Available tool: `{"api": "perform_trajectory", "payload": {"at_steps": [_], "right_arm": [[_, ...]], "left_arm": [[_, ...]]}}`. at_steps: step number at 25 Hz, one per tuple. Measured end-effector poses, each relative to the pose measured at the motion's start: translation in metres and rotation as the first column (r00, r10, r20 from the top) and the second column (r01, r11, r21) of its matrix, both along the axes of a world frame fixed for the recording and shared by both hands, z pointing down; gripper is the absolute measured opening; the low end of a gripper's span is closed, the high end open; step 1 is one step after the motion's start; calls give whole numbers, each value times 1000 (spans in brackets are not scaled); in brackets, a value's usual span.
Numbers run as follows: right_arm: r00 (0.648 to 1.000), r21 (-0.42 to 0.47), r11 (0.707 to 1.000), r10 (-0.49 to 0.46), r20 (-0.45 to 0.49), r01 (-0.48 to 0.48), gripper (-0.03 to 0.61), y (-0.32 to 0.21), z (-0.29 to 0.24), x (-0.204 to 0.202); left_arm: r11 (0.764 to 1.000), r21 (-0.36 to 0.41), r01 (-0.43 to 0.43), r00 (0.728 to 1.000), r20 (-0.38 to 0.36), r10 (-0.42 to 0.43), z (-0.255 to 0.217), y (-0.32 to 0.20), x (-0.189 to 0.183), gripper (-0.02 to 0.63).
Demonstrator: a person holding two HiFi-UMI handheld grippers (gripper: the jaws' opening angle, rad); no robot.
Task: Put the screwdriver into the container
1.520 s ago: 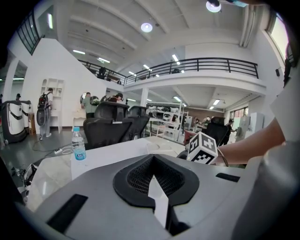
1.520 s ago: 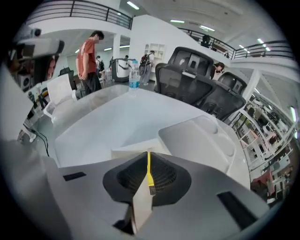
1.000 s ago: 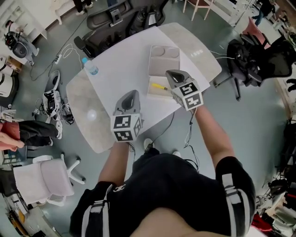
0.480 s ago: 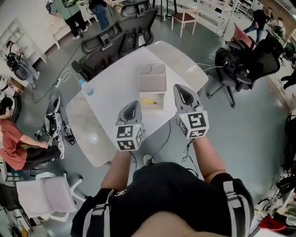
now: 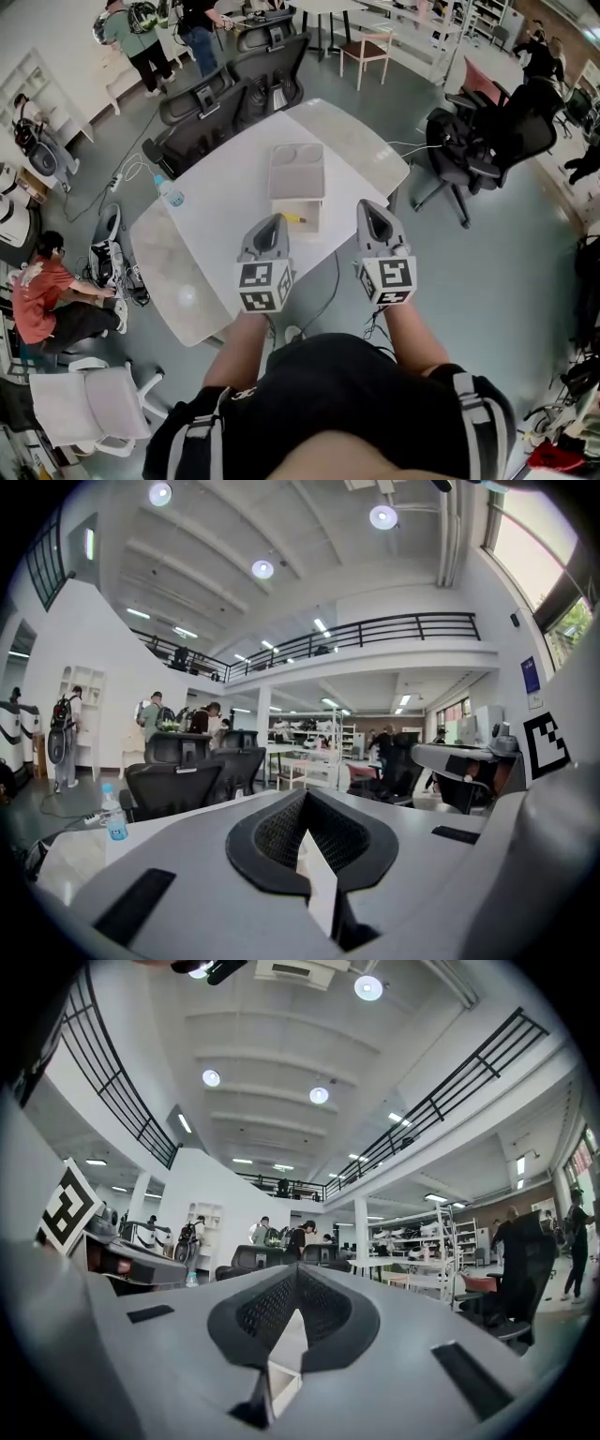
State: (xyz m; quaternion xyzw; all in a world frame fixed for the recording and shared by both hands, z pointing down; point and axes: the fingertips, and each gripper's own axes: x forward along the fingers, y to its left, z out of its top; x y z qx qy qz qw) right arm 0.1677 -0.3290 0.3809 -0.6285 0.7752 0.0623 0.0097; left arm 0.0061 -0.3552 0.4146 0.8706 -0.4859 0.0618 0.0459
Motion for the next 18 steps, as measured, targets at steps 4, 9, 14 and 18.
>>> {"api": "perform_trajectory", "payload": {"at_steps": [4,9,14,18], "right_arm": [[1000,14,1000,-8,-10,8,12,0,-5,2],[1000,12,1000,-19,-13,19,12,1,-4,6],[999,10,1000,-26,-28,26,12,0,-3,3],[999,11,1000,-29,-26,29,12,-2,-4,2]], "left_arm": [[1000,6,2,1000,0,-2,-3,4,6,3],[1000,8,6,1000,4,-6,-3,9,11,3],[1000,12,6,1000,10,-6,-5,9,14,3],[1000,10,7,1000,16,-8,-5,8,14,3]]}}
